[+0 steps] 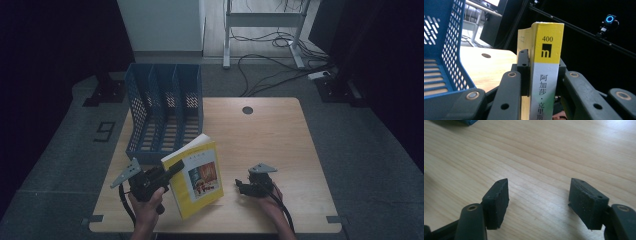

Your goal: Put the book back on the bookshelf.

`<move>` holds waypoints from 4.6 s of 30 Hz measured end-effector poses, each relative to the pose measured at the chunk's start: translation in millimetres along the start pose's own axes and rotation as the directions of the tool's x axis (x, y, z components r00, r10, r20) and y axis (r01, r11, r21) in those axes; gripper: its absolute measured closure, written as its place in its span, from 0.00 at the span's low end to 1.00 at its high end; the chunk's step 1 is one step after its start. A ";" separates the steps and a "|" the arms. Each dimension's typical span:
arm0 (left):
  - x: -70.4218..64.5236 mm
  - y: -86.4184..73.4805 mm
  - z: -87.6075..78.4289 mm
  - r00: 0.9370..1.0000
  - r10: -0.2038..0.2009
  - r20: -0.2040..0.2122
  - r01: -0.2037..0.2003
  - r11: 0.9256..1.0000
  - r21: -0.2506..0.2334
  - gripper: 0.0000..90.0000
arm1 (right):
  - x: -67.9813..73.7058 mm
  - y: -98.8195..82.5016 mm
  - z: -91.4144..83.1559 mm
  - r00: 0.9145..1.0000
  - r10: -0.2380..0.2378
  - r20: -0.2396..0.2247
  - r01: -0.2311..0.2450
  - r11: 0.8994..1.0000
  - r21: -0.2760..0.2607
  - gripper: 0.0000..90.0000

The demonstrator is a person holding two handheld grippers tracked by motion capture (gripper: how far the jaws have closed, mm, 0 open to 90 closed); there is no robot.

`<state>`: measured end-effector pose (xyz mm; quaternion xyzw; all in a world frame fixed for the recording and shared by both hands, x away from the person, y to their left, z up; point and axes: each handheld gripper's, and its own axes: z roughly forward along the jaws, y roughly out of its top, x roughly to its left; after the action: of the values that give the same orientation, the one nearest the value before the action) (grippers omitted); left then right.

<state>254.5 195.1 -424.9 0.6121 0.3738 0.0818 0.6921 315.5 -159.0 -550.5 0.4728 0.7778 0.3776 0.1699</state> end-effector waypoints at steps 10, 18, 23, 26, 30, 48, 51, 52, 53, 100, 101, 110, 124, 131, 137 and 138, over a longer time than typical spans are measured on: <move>0.3 4.6 4.1 0.999 -0.040 -0.005 0.040 0.999 -0.008 0.84 | -2.8 -3.1 1.1 0.999 -0.018 0.048 0.019 1.000 -0.024 0.36; -5.2 20.6 -0.3 1.000 -0.016 -0.022 0.016 1.000 -0.009 0.84 | 0.0 -2.8 2.1 0.996 -0.039 0.079 0.041 0.999 -0.015 0.36; -6.7 27.5 0.4 1.000 -0.005 -0.026 0.004 1.000 -0.020 0.84 | 0.0 -2.9 2.3 0.996 -0.039 0.081 0.041 0.999 -0.017 0.36; -6.3 29.5 1.1 1.000 -0.003 -0.031 0.002 1.000 -0.022 0.84 | 0.2 -2.9 2.4 0.996 -0.038 0.084 0.039 0.999 -0.017 0.36; -6.9 31.0 0.8 0.999 0.006 -0.051 -0.008 1.000 -0.022 0.84 | 0.6 -2.8 2.4 0.996 -0.034 0.088 0.036 0.999 -0.017 0.36; -10.1 54.3 -5.2 0.998 0.016 -0.065 -0.019 0.999 -0.051 0.84 | 1.4 -3.0 2.4 0.995 -0.018 0.100 0.020 1.000 -0.018 0.35; -10.0 56.9 -5.4 0.998 0.013 -0.066 -0.017 0.998 -0.055 0.84 | 1.7 -3.2 2.1 0.995 -0.017 0.101 0.018 1.000 -0.016 0.34; -10.3 57.9 -5.6 0.998 0.015 -0.067 -0.018 0.998 -0.057 0.84 | 1.7 -3.2 2.2 0.995 -0.016 0.101 0.018 1.000 -0.017 0.34; -10.5 58.9 -5.8 0.998 0.016 -0.067 -0.020 0.998 -0.059 0.84 | 1.7 -3.2 2.2 0.995 -0.016 0.100 0.018 1.000 -0.017 0.34; 4.2 94.8 -3.6 0.993 0.004 -0.116 -0.021 0.989 -0.147 0.84 | 1.7 -3.1 2.3 0.994 -0.016 0.104 0.017 1.000 -0.015 0.33; 4.7 94.8 -3.5 0.993 0.006 -0.120 -0.023 0.989 -0.146 0.84 | 1.7 -3.2 2.4 0.994 -0.015 0.105 0.017 1.000 -0.016 0.33; 7.8 94.7 -2.5 0.989 0.014 -0.147 -0.036 0.988 -0.148 0.84 | 1.7 -3.1 2.3 0.994 -0.016 0.105 0.017 1.000 -0.015 0.33; 10.4 100.2 -1.8 0.987 0.014 -0.158 -0.038 0.988 -0.149 0.84 | 1.8 -3.2 2.4 0.994 -0.014 0.106 0.016 1.000 -0.016 0.33; 11.3 101.3 0.8 0.988 0.020 -0.155 -0.044 0.987 -0.153 0.84 | 1.8 -3.2 2.4 0.994 -0.015 0.106 0.016 1.000 -0.016 0.33; 12.3 103.6 3.2 0.987 0.021 -0.161 -0.046 0.988 -0.151 0.84 | 1.8 -3.2 2.4 0.994 -0.014 0.106 0.016 1.000 -0.016 0.33; 12.7 104.2 3.5 0.987 0.021 -0.162 -0.046 0.987 -0.152 0.84 | 1.8 -3.2 2.4 0.994 -0.014 0.106 0.016 1.000 -0.016 0.33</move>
<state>301.6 224.3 -335.6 0.5541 0.4102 0.1710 0.7039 314.2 -157.2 -554.3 0.4849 0.7681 0.3570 0.2178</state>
